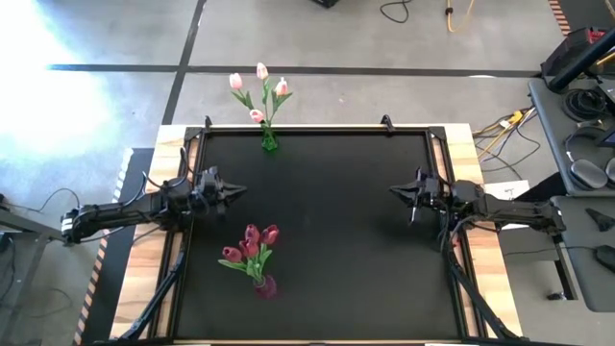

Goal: Sort flowers into vase by color
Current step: Return to Home Position

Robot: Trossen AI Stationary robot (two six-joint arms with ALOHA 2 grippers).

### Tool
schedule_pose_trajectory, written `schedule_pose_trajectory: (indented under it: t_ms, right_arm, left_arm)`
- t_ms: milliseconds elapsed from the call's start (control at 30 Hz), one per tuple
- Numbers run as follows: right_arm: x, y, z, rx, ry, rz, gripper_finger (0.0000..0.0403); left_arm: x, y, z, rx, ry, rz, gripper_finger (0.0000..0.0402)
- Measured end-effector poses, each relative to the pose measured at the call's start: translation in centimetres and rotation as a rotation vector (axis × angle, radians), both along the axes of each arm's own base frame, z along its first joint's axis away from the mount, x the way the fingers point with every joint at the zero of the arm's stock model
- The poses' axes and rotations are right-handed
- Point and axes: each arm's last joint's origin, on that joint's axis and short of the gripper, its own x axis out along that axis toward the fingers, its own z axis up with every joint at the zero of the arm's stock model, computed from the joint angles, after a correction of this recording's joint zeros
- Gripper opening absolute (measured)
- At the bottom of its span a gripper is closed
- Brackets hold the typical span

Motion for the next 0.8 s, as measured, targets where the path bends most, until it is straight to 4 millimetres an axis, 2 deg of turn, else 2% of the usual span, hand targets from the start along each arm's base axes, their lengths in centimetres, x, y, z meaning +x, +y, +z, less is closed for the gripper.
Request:
schedule_pose_trajectory:
  t_ms: [800]
  right_arm:
    - [0.0,-0.01,-0.01,0.01,-0.004,-0.004,0.0009]
  left_arm:
    - [0.09,0.05,0.1,0.0,-0.005,0.011,0.0]
